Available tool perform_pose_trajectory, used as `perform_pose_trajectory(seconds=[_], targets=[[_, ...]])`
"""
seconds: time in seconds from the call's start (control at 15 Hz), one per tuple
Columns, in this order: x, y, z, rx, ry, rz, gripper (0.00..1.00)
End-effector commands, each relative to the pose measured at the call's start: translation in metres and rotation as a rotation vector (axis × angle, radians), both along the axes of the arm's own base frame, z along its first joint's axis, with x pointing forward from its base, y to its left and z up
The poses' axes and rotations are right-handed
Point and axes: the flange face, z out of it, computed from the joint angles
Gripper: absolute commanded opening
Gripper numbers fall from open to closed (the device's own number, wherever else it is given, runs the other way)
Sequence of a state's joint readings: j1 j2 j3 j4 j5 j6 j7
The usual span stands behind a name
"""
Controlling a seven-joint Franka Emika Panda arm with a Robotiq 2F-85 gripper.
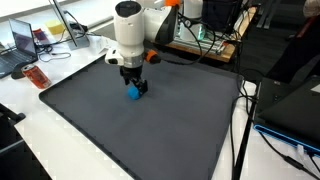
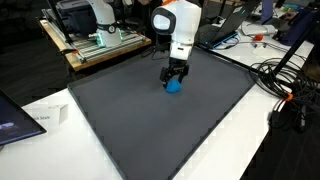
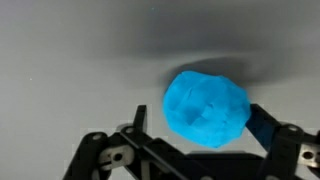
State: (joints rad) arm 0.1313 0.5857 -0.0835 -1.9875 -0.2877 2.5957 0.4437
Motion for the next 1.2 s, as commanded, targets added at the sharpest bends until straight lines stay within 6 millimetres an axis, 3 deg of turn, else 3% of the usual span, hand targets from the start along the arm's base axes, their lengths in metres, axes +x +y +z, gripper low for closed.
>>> perform_pose_trajectory(seconds=[0.0,0.2,0.4,0.47,0.67,0.73,0.87,1.0,1.13], targets=[[0.0016,-0.0094,-0.0040,0.074,0.015,0.063,1.00],[0.0016,-0.0143,-0.0060,0.116,0.041,0.101,0.98],[0.0027,-0.0165,-0.0071,0.152,0.049,0.136,0.65],[0.0031,-0.0154,-0.0071,0.162,0.052,0.147,0.60],[0.0051,-0.0158,-0.0073,0.173,0.055,0.172,0.57],[0.0056,-0.0157,-0.0067,0.176,0.056,0.178,0.50],[0.0057,-0.0155,-0.0063,0.178,0.060,0.185,0.51],[0.0055,-0.0153,-0.0046,0.178,0.066,0.180,0.40],[0.0049,-0.0149,-0.0002,0.178,0.070,0.174,0.18]])
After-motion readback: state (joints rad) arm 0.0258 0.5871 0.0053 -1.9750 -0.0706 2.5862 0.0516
